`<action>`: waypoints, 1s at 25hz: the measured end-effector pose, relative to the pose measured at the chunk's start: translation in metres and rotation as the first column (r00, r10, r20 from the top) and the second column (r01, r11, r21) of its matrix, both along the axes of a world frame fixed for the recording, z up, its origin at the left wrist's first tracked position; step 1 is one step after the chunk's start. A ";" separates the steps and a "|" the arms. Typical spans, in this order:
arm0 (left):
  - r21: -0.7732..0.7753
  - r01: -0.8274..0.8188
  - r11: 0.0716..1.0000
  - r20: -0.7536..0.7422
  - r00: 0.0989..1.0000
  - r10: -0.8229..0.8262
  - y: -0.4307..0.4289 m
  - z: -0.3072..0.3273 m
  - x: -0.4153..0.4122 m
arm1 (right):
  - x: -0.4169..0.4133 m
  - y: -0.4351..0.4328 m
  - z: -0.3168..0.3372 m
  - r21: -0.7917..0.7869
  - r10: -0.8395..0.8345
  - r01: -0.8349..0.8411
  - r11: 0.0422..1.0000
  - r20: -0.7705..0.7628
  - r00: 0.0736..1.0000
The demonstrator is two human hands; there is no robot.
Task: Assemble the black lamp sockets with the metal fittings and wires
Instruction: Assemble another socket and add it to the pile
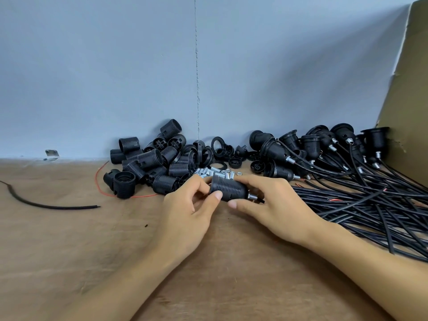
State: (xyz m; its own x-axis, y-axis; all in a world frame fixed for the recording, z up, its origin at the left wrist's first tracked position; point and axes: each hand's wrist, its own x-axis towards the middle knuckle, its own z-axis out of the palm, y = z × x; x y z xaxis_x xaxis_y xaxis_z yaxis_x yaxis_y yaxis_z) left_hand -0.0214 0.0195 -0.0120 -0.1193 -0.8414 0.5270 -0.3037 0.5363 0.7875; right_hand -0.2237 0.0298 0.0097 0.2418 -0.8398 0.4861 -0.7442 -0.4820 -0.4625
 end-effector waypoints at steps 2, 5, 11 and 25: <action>0.000 0.004 1.000 0.014 1.000 -0.004 0.002 0.002 0.001 | 0.001 0.001 0.002 0.004 0.023 -0.023 1.000 -0.030 0.999; -0.005 0.027 1.000 0.037 0.999 -0.027 0.001 0.001 0.003 | 0.001 0.001 0.005 0.028 0.062 -0.060 0.998 -0.062 0.996; -0.002 0.037 0.999 -0.040 0.999 -0.037 0.000 0.002 0.001 | -0.003 -0.001 0.007 0.096 0.138 -0.131 0.987 -0.066 0.988; 0.305 0.236 0.923 -0.252 0.954 -0.161 -0.008 0.001 0.009 | -0.006 -0.002 0.001 0.038 0.108 -0.109 0.993 0.019 0.994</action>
State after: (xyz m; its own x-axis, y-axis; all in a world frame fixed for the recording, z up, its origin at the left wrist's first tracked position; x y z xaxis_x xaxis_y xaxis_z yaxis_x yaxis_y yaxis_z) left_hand -0.0128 0.0112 -0.0111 -0.2157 -0.9420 0.2571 -0.0186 0.2672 0.9635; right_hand -0.2296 0.0277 0.0112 0.3243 -0.8276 0.4582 -0.6803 -0.5406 -0.4948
